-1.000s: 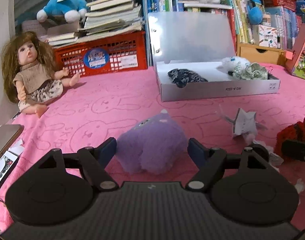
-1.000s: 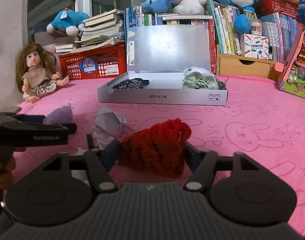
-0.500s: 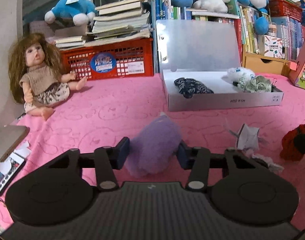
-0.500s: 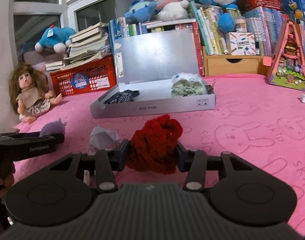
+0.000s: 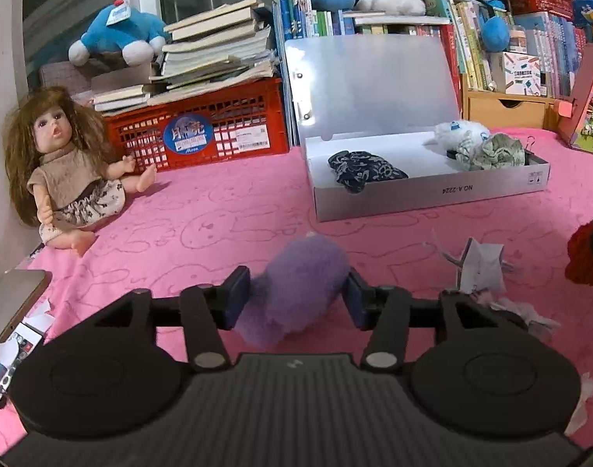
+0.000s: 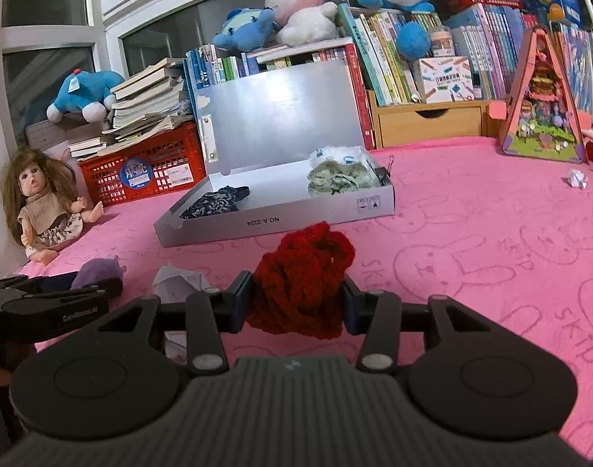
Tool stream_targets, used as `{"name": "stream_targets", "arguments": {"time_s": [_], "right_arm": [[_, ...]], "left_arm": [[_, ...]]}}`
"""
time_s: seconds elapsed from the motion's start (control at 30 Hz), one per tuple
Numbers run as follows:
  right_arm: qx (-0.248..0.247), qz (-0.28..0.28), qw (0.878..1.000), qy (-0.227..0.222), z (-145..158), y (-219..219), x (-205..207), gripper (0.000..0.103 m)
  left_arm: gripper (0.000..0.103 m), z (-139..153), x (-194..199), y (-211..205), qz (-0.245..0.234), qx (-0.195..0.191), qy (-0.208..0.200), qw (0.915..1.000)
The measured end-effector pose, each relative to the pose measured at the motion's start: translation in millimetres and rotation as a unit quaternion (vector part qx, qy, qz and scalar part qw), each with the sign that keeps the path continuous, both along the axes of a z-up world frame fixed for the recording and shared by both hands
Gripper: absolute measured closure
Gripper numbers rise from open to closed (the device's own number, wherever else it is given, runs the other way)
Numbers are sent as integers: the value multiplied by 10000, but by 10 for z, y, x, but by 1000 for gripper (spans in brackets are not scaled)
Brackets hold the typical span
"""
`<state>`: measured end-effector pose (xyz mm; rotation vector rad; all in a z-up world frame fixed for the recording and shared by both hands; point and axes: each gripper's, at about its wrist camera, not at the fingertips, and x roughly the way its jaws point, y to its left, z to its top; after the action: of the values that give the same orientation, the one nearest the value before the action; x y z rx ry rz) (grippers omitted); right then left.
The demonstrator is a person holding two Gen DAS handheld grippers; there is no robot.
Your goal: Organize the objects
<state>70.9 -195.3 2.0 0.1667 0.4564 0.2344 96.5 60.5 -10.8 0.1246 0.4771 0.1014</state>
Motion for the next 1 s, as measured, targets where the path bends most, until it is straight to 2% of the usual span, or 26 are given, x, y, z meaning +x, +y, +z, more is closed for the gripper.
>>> {"name": "stream_targets", "arguments": {"time_s": [0.17, 0.23, 0.37, 0.5, 0.77, 1.0], "right_arm": [[29, -59, 10000, 44, -34, -40, 21, 53], [65, -84, 9999, 82, -53, -53, 35, 53], [97, -94, 9998, 142, -88, -59, 50, 53], [66, -83, 9998, 153, -102, -51, 57, 53], [56, -82, 9998, 151, -96, -49, 59, 53], [52, -118, 9998, 142, -79, -71, 95, 53]], "left_arm": [[29, -54, 78, 11, 56, -77, 137, 9999], [28, -71, 113, 24, 79, -109, 247, 9996], [28, -96, 178, 87, 128, -339, 440, 9984], [31, -104, 193, 161, 176, -617, 458, 9969], [38, -92, 157, 99, 82, -487, 334, 9982], [38, 3, 91, 41, -108, -465, 133, 9988]]}}
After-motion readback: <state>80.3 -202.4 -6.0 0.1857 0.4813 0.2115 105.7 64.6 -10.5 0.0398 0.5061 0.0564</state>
